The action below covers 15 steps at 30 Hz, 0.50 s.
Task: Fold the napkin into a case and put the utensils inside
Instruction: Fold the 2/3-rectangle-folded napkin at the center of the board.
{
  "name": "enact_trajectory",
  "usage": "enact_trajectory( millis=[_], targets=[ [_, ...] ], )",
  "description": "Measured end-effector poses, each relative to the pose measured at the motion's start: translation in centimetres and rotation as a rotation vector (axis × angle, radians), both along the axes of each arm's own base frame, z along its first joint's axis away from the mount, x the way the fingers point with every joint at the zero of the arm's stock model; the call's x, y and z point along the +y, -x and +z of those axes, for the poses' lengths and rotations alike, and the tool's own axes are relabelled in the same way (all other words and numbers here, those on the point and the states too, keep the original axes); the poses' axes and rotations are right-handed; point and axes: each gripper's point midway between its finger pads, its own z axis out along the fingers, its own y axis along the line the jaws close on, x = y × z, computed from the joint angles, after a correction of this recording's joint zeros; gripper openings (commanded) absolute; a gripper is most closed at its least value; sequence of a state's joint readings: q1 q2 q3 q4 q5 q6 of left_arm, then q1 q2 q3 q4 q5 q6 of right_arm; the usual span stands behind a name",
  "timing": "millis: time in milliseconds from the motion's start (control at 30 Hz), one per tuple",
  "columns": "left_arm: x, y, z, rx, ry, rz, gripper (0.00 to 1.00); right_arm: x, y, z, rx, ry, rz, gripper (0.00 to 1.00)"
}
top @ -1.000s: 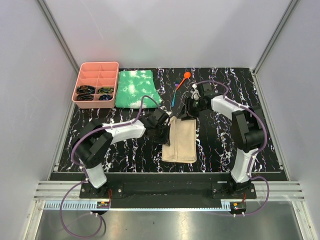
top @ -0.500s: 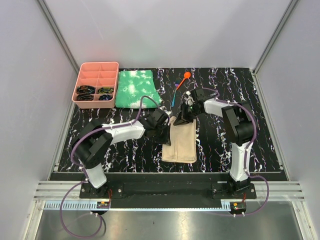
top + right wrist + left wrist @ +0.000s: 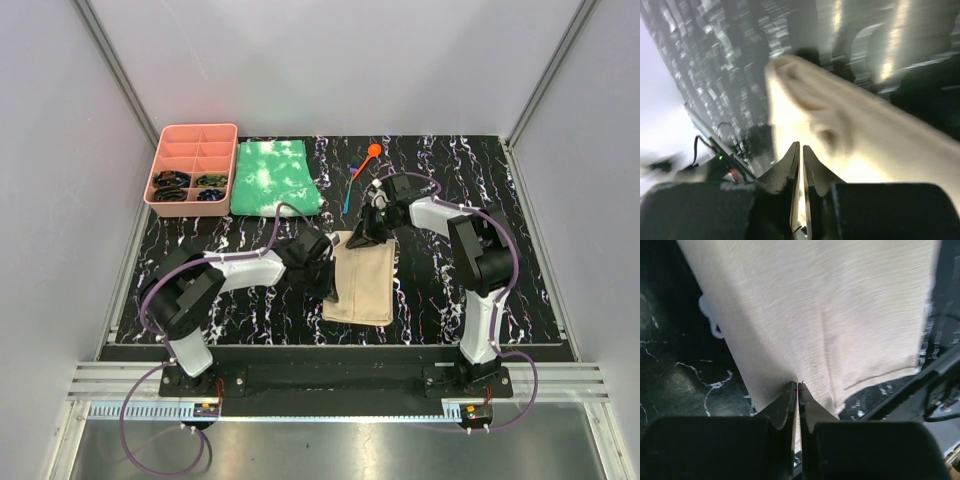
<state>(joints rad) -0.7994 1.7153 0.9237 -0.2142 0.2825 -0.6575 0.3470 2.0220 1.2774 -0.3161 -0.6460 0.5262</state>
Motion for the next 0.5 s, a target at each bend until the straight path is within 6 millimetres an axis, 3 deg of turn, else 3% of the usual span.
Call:
enact_trajectory(
  millis=[167,300,500],
  targets=[
    [-0.1,0.5,-0.7,0.025,0.027,0.012,0.06,3.1,1.9,1.8,-0.034,-0.059,0.060,0.15],
    [-0.1,0.6,-0.6,0.022,0.041,0.019,0.05,4.2,3.8,0.5,0.008,-0.078,0.086,0.15],
    [0.7,1.5,0.9,0.017,0.053,0.027,0.10,3.7,3.9,-1.9,0.055,-0.056,0.073,0.15]
  ],
)
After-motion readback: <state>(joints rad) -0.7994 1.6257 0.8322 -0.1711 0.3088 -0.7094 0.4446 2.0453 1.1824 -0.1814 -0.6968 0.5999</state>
